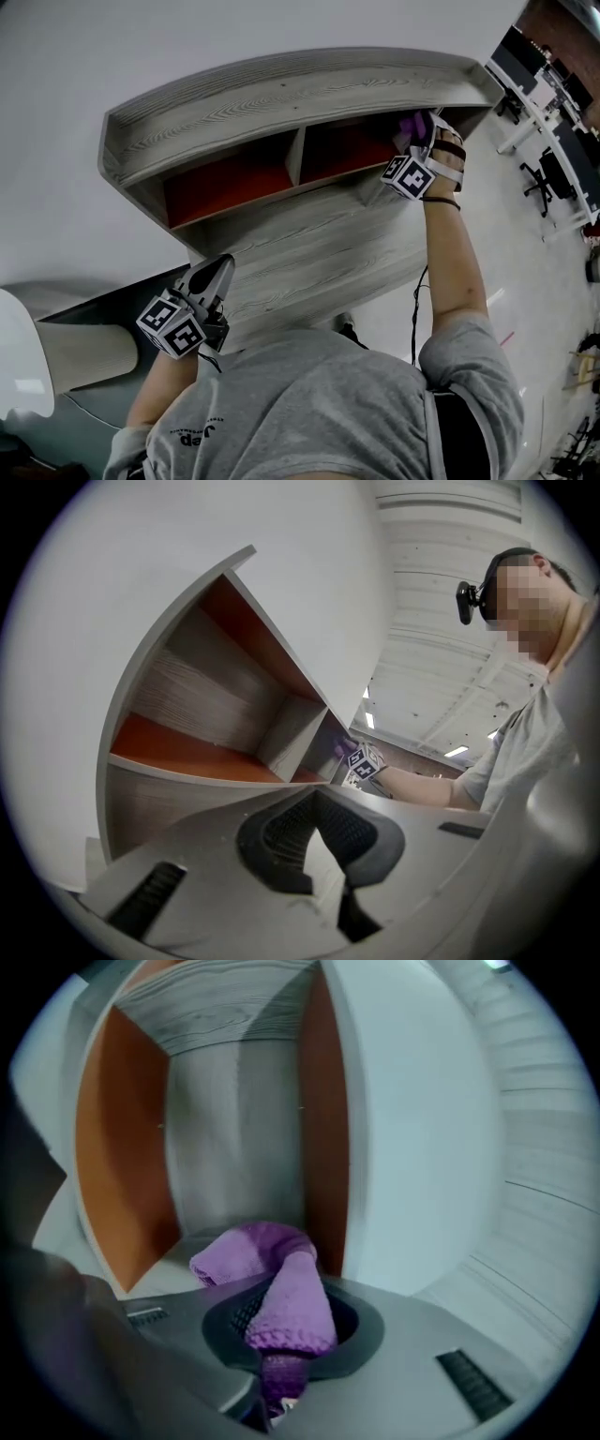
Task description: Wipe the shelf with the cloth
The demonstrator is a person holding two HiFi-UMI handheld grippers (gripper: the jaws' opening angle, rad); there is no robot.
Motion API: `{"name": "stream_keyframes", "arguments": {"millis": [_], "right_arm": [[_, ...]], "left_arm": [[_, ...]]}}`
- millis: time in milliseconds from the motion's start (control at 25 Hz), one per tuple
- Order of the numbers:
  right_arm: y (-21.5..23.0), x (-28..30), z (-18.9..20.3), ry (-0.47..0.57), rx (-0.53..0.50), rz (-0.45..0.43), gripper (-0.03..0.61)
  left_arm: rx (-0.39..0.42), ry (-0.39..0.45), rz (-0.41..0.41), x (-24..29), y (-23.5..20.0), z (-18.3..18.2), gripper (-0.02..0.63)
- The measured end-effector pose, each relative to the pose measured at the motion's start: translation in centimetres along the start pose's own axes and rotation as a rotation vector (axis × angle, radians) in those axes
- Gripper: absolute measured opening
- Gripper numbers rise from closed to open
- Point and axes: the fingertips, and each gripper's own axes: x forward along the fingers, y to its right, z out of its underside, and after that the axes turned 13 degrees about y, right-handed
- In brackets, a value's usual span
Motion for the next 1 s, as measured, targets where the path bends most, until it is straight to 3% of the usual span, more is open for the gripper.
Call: {"name": "stream_keyframes", "arguments": {"millis": [320, 440, 520, 560, 640, 760, 920, 1000], "right_arm": [[-13.4, -2.2, 1.4, -0.072, 0.021, -0.463, 0.064], [-15.9, -2.7, 1.7, -0.088, 0.07, -0.535, 0.064], [-15.8, -2.5, 1.5, -0.092, 0.194, -0.565, 0.064], [-15.3, -2.4, 1.2, -0.093, 0.318, -0.572, 0.064], [-12.9, -2.2, 0.2, -0.076, 0.677, -0.529, 0.063], [-7.7, -0.7, -1.9, 0.023, 1.187, -0.334, 0.064], [-3.4, 2.3, -2.3, 0.088, 1.774, -0.037, 0.064], [-2.9, 3.3, -1.4, 0.103, 2.015, 0.076, 0.064]], "left_arm": [[-0.004, 0.013, -0.02, 0.1, 0.0, 0.3, 0.017], [0.0, 0.017, -0.04, -0.1, -0.3, 0.4, 0.015], [0.003, 0.028, -0.06, -0.2, -0.5, 0.4, 0.015], [0.002, 0.035, -0.071, -0.3, -0.5, 0.3, 0.016], [0.002, 0.043, -0.092, -0.4, -0.4, 0.3, 0.015], [0.013, 0.046, -0.123, -0.3, 0.0, 0.3, 0.016], [0.033, 0.052, -0.155, 0.1, 0.7, 0.1, 0.015], [0.041, 0.046, -0.17, 0.1, 1.1, 0.1, 0.016]]}}
